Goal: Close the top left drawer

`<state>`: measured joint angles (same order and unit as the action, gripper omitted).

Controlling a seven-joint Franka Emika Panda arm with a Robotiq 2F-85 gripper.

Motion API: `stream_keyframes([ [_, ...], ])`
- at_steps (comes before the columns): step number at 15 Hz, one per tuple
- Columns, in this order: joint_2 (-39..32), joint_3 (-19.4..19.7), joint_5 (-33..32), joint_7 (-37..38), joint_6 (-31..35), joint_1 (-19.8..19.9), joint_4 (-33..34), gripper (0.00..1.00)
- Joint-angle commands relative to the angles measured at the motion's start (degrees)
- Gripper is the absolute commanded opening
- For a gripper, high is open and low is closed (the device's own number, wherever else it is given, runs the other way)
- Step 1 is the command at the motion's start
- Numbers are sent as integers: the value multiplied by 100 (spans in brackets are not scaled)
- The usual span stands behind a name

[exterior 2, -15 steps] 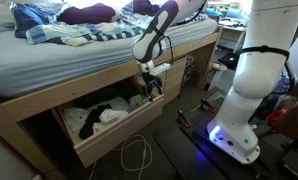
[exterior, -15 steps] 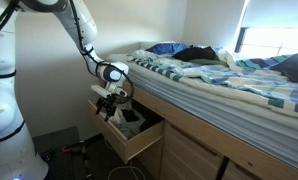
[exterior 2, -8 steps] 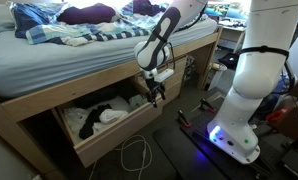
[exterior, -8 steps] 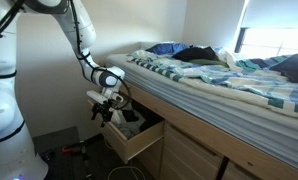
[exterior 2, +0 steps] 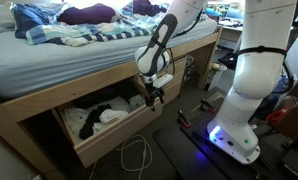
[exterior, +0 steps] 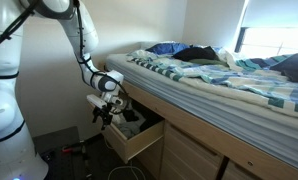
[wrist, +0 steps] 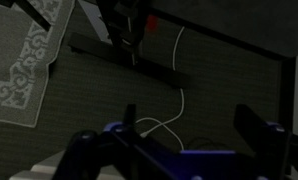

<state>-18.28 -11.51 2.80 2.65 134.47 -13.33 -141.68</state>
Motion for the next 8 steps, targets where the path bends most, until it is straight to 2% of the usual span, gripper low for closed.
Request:
stream_keyframes([
  [1,-428,7,-44,469,684,-167,-3,100],
  [3,-689,62,-119,724,978,-305,34,74],
  [8,-1075,202,-206,1230,1358,-670,98,34],
])
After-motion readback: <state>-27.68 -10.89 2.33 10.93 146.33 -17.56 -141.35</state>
